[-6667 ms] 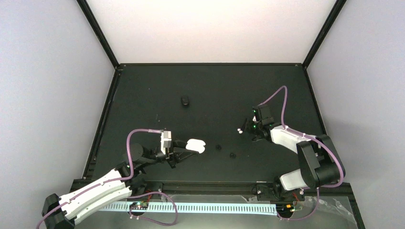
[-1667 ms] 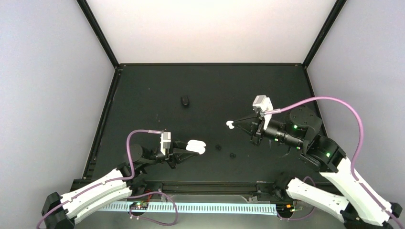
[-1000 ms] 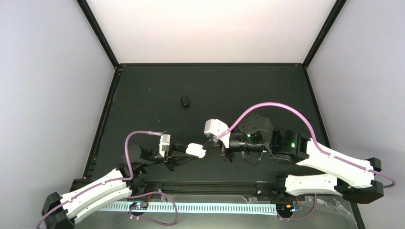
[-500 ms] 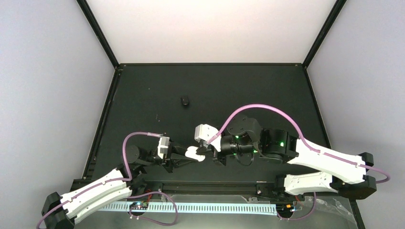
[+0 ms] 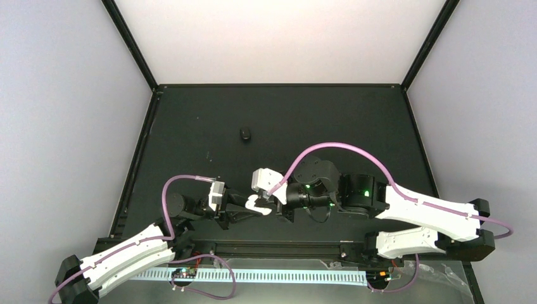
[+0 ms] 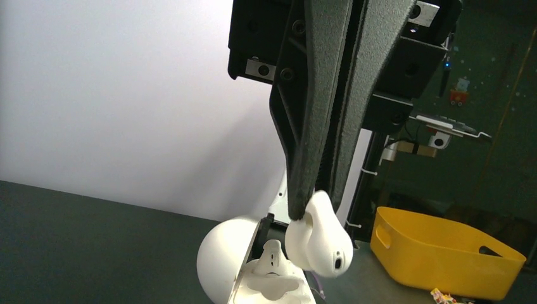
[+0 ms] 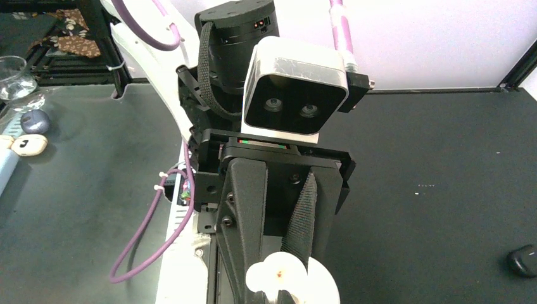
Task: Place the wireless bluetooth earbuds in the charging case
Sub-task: Place the earbud in the charging case.
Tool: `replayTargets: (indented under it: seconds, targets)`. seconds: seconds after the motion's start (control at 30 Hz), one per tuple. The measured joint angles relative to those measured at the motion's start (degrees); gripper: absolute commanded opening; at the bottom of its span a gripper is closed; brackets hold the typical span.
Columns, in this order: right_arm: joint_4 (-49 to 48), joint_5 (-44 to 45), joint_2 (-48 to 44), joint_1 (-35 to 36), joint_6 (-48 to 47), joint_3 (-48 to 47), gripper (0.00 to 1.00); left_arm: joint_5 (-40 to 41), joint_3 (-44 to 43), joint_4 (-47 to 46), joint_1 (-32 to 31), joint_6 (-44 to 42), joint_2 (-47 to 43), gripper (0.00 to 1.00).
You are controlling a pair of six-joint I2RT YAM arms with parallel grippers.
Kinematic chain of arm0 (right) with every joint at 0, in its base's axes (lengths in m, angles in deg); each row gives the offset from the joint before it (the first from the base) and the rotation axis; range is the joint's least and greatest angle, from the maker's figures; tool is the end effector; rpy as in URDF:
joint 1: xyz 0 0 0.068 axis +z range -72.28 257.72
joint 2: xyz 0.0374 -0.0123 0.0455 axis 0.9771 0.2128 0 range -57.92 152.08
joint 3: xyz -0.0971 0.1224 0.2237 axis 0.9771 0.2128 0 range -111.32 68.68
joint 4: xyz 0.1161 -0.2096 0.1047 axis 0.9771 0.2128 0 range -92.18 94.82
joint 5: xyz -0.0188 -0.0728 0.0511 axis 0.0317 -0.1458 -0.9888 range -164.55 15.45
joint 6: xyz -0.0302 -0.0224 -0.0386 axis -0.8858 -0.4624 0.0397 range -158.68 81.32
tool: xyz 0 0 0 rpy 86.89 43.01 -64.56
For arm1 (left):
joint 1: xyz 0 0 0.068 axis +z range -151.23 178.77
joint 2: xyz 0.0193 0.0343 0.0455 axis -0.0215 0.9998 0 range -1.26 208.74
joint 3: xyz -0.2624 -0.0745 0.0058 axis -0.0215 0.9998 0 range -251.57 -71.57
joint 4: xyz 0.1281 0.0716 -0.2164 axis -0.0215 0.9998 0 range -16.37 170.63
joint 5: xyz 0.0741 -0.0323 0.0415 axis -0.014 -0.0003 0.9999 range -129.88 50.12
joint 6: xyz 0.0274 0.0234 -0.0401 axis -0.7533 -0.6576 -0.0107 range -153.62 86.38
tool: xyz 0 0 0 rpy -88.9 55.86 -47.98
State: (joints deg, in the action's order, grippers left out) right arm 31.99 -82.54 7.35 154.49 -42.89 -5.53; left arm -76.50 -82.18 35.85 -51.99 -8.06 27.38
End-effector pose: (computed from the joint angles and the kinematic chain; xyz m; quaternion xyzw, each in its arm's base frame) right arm 0.0502 0.2358 0.4041 -0.5754 0.6164 0.3635 0.3959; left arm 0.0698 -0.1191 0.2558 0.3699 0.4770 -0.6219 0.4989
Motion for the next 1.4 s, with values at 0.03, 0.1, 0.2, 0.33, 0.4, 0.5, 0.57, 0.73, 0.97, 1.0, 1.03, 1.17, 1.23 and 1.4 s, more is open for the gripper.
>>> replayTargets:
  seconds: [0.03,0.1,0.2,0.33,0.4,0.5,0.57,0.73,0.97,1.0,1.03,1.17,1.23,1.4]
  targets:
    - [-0.09,0.28,0.22,0.20,0.00,0.00,0.01,-0.04,0.00,0.00,0.00,0.02,-0.02,0.02]
    - [-0.31,1.07,0.72,0.55,-0.04,0.00,0.01,-0.09,-0.02,0.00,0.00,0.02,-0.02,0.02]
    - [-0.42,2.36,1.25,1.03,-0.24,0.00,0.01,-0.24,0.00,0.04,0.00,0.02,-0.09,0.02]
    - [-0.72,4.50,1.33,1.62,-0.46,0.00,0.01,-0.33,0.00,0.02,0.00,0.02,-0.17,0.01]
    - [-0.83,5.29,1.33,1.79,-0.48,0.00,0.01,-0.33,0.00,0.02,0.00,0.02,-0.20,0.02]
    - [-1.07,6.29,1.33,1.95,-0.55,0.00,0.01,-0.33,0.00,0.02,0.00,0.02,-0.20,0.02]
    - [-1.18,6.58,1.33,1.97,-0.61,0.02,0.01,-0.31,0.00,0.02,0.00,0.02,-0.20,0.02]
    - [-1.11,7.23,1.33,2.21,-0.61,0.00,0.01,-0.22,0.00,0.17,0.00,0.00,-0.57,0.02]
    - [-0.63,7.96,1.44,2.99,-0.35,0.00,0.01,0.50,0.00,0.46,-0.02,-0.02,-0.57,0.02]
    - [-0.63,8.00,1.44,3.04,-0.26,0.00,0.01,0.61,0.00,0.50,0.00,-0.02,-0.66,0.02]
    - [-0.63,8.07,1.46,3.04,-0.17,0.02,0.01,0.68,0.00,0.68,0.00,-0.04,-0.79,0.02]
    - [-0.50,8.63,1.60,3.21,0.22,0.02,0.01,1.01,0.00,1.42,-0.02,-0.07,-1.40,0.02]
    - [-0.37,9.25,1.77,3.26,0.48,-0.02,0.01,1.31,0.00,1.84,0.00,-0.09,-1.55,0.02]
    - [0.85,10.91,2.99,3.28,1.57,-0.79,0.01,2.10,0.00,2.38,0.00,-0.35,-1.68,0.01]
